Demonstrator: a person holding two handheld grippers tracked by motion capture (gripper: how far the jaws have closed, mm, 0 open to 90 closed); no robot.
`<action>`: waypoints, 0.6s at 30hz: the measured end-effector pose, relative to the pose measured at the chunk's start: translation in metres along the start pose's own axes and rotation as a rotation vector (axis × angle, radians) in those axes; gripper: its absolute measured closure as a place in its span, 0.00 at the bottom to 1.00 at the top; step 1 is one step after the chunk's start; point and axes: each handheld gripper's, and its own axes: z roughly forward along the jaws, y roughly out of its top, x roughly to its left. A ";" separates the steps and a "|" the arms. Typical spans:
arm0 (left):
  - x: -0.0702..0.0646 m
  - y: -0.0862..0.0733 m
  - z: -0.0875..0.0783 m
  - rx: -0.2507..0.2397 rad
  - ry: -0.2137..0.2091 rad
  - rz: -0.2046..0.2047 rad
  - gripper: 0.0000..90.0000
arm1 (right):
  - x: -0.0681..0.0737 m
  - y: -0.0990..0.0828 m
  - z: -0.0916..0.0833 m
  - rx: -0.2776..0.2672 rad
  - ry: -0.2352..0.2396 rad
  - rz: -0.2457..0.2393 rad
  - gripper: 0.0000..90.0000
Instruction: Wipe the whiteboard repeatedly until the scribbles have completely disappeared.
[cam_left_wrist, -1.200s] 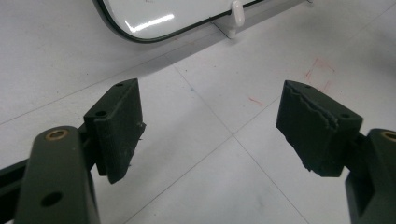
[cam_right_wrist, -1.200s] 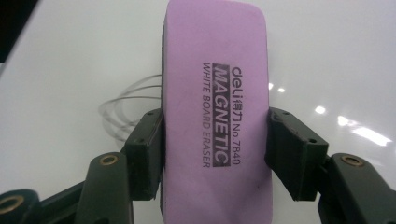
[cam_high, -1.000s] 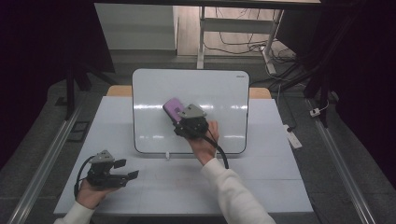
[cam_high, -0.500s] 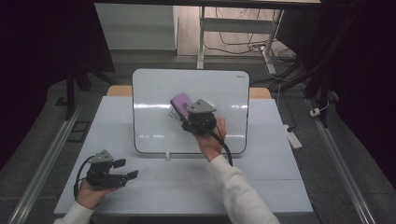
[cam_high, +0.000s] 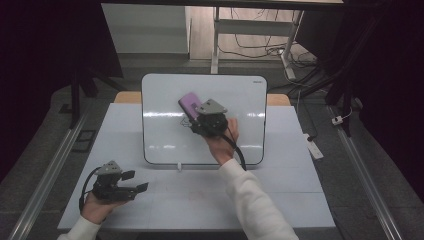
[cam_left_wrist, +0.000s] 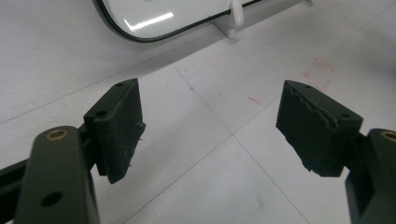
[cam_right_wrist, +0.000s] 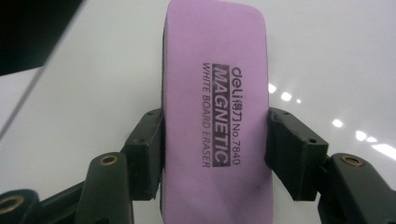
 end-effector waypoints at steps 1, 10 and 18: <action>0.000 0.000 0.000 -0.001 0.000 -0.001 0.26 | 0.007 0.000 0.003 0.006 0.019 -0.014 0.45; 0.000 0.000 0.000 -0.001 -0.001 0.000 0.26 | 0.036 -0.004 0.014 0.024 0.110 -0.041 0.45; 0.001 0.000 0.000 0.001 -0.003 0.001 0.26 | -0.002 0.013 0.007 -0.031 0.007 0.029 0.45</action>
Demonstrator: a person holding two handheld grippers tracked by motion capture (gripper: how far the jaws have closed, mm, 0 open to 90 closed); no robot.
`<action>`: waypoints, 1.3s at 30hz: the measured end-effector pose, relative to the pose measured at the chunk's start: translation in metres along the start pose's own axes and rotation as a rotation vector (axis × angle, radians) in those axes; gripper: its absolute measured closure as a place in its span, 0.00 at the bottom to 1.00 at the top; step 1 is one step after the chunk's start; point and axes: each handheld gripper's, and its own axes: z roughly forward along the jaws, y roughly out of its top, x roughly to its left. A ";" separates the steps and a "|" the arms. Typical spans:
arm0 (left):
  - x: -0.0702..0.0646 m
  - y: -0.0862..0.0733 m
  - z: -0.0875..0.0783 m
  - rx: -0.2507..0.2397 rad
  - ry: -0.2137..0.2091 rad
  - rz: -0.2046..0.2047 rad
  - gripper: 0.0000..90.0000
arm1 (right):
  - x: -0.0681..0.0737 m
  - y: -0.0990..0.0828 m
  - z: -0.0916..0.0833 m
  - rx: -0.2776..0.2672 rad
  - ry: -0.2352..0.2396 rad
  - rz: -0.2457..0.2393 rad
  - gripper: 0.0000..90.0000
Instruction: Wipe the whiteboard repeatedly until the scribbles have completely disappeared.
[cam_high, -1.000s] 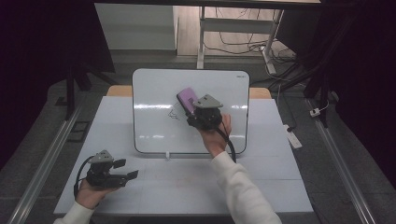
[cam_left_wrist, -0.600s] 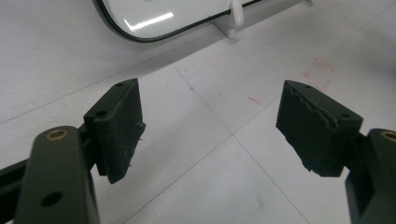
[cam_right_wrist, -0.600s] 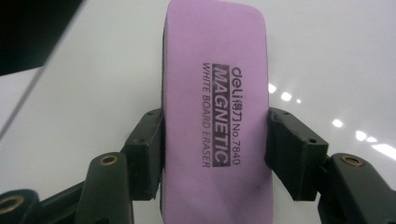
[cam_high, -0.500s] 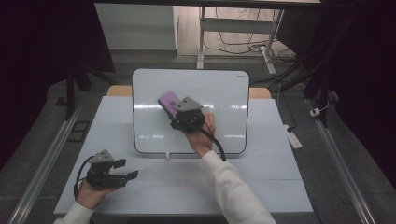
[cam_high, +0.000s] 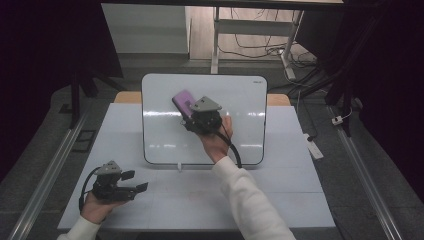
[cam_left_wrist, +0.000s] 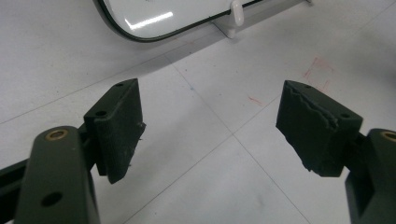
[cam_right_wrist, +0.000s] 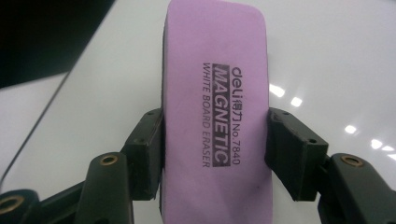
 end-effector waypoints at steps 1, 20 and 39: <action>0.000 0.000 0.000 -0.002 -0.001 0.000 0.26 | -0.005 0.003 0.000 -0.007 -0.009 0.009 0.45; -0.001 0.000 0.000 0.001 -0.004 0.005 0.26 | 0.061 -0.020 0.016 0.039 0.113 -0.148 0.45; -0.002 0.000 0.002 0.009 -0.004 0.006 0.26 | -0.037 -0.013 -0.026 -0.012 -0.149 0.046 0.45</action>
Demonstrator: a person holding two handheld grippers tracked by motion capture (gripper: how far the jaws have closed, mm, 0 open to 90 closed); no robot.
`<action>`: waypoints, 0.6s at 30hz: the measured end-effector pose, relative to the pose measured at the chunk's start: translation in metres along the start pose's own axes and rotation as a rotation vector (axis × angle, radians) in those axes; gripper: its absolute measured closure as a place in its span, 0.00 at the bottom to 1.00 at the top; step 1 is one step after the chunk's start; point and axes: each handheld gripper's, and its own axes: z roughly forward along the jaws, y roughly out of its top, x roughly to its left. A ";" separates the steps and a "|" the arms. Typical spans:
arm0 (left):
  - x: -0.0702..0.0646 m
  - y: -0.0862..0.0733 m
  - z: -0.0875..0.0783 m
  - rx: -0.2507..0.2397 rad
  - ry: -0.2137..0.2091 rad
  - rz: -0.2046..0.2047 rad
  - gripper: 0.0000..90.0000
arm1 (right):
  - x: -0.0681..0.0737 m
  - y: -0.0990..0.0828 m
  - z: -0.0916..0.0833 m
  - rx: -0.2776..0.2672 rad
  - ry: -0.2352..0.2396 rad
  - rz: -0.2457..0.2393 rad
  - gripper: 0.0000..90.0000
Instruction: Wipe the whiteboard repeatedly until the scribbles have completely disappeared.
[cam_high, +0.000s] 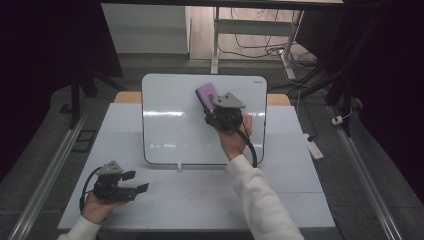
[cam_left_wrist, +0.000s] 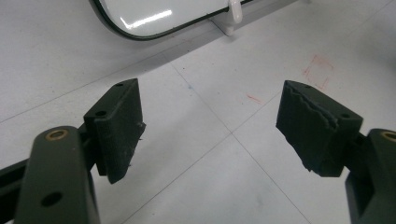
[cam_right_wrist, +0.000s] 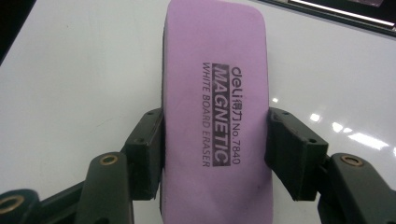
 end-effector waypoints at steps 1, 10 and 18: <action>0.000 0.000 0.000 0.000 0.000 0.002 0.26 | 0.003 0.000 0.001 0.002 0.006 -0.005 0.45; 0.001 0.000 0.000 -0.001 0.003 0.001 0.26 | 0.056 -0.004 0.015 0.035 0.111 -0.138 0.45; 0.000 0.000 0.000 0.000 0.000 0.003 0.26 | 0.041 -0.013 0.006 0.053 0.157 -0.080 0.45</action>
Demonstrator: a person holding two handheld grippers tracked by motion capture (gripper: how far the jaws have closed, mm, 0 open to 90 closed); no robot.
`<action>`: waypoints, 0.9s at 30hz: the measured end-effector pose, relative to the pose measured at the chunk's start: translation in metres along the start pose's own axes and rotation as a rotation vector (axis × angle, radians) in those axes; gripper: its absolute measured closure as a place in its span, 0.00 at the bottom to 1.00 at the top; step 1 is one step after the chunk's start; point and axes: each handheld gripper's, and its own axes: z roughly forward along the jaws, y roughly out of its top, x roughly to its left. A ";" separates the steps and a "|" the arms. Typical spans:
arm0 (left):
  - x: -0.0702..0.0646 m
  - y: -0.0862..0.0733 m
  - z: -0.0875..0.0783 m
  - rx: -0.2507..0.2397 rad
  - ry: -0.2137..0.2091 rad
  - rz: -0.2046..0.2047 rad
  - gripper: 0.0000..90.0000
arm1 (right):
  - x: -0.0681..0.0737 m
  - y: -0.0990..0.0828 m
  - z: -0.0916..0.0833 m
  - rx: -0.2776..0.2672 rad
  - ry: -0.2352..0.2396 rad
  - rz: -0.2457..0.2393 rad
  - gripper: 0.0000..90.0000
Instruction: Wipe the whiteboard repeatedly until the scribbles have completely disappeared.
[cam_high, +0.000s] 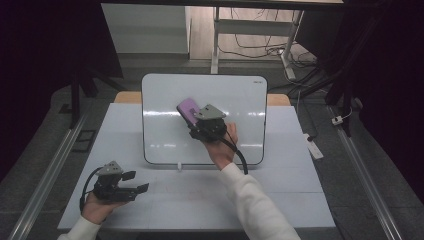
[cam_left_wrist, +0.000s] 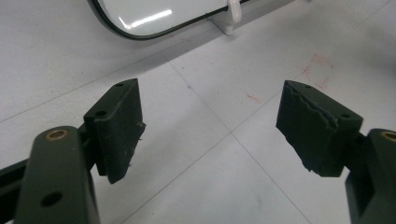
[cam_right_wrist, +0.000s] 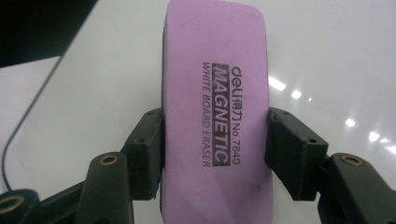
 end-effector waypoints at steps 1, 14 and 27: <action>0.000 0.000 0.000 -0.001 0.000 -0.001 0.26 | -0.002 -0.002 -0.002 0.004 -0.006 -0.006 0.45; -0.001 0.001 0.001 0.002 0.004 0.002 0.26 | -0.051 -0.045 -0.051 0.036 -0.122 0.095 0.45; -0.004 0.004 0.004 0.002 0.003 0.009 0.26 | -0.039 -0.073 -0.099 0.014 0.062 0.123 0.45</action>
